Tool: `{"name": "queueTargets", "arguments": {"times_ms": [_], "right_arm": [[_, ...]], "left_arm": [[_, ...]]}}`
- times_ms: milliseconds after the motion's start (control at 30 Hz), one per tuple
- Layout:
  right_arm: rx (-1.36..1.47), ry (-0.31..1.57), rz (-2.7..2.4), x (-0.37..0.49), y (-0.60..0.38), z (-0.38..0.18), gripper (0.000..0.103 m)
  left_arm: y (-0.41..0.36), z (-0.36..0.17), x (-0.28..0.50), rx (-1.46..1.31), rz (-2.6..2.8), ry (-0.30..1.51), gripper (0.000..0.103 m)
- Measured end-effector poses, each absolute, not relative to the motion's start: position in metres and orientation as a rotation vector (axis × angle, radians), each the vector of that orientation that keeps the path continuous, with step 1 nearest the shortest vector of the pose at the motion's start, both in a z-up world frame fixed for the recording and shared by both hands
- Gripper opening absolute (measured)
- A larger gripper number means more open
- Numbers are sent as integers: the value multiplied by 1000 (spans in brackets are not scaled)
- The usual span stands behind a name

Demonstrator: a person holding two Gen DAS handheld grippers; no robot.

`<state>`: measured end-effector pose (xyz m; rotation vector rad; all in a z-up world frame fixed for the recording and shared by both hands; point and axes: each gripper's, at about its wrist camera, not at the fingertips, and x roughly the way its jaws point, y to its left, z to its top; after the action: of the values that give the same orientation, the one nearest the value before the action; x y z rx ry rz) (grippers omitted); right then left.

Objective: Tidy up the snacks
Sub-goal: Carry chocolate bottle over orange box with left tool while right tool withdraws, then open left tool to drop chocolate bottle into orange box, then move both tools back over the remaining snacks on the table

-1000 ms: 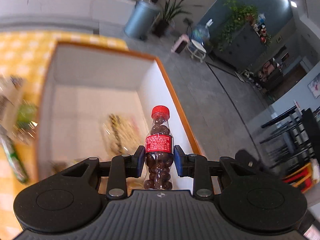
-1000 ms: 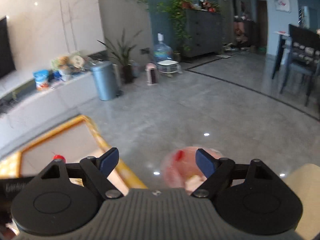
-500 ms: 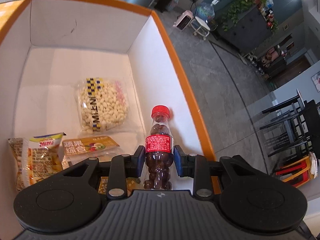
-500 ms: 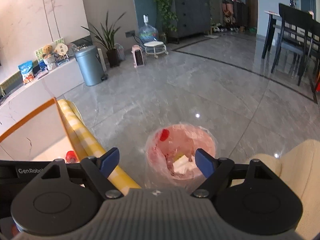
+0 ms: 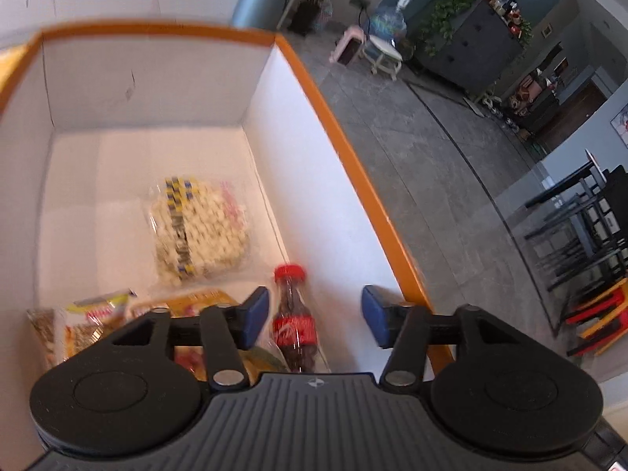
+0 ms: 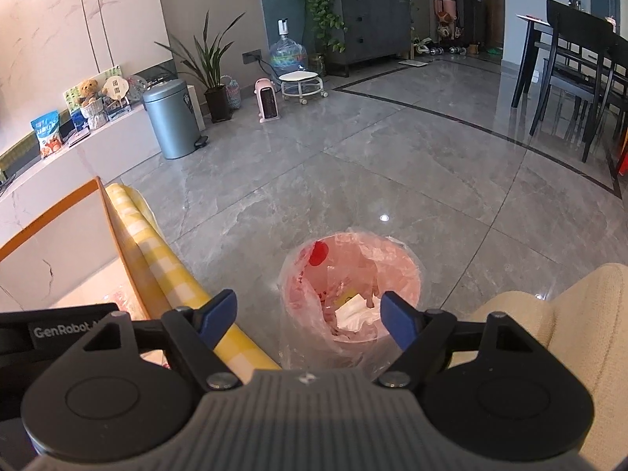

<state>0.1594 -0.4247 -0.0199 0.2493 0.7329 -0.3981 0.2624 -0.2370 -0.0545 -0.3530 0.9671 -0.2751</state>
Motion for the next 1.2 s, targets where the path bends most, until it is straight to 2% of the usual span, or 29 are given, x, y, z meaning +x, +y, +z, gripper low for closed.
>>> {"name": "queueTargets", "arguments": {"times_ms": [33, 100, 167, 667, 1000, 1067, 1200], "right_arm": [[251, 733, -404, 159, -425, -20, 78], [256, 739, -418, 159, -427, -21, 78], [254, 742, -434, 159, -427, -21, 78], [272, 635, -356, 144, -414, 4, 84], [221, 535, -222, 133, -375, 38, 90], [223, 516, -191, 130, -367, 45, 97], [223, 493, -123, 128, -348, 56, 100]], "left_arm": [[-239, -52, 260, -338, -268, 954, 72], [-242, -49, 255, -294, -255, 925, 82], [-247, -44, 250, -250, -244, 899, 86], [-243, 6, 217, -132, -236, 725, 86], [-194, 41, 197, -89, -156, 667, 86], [-179, 45, 190, -95, -140, 665, 86], [-144, 48, 180, -147, -91, 683, 86]]}}
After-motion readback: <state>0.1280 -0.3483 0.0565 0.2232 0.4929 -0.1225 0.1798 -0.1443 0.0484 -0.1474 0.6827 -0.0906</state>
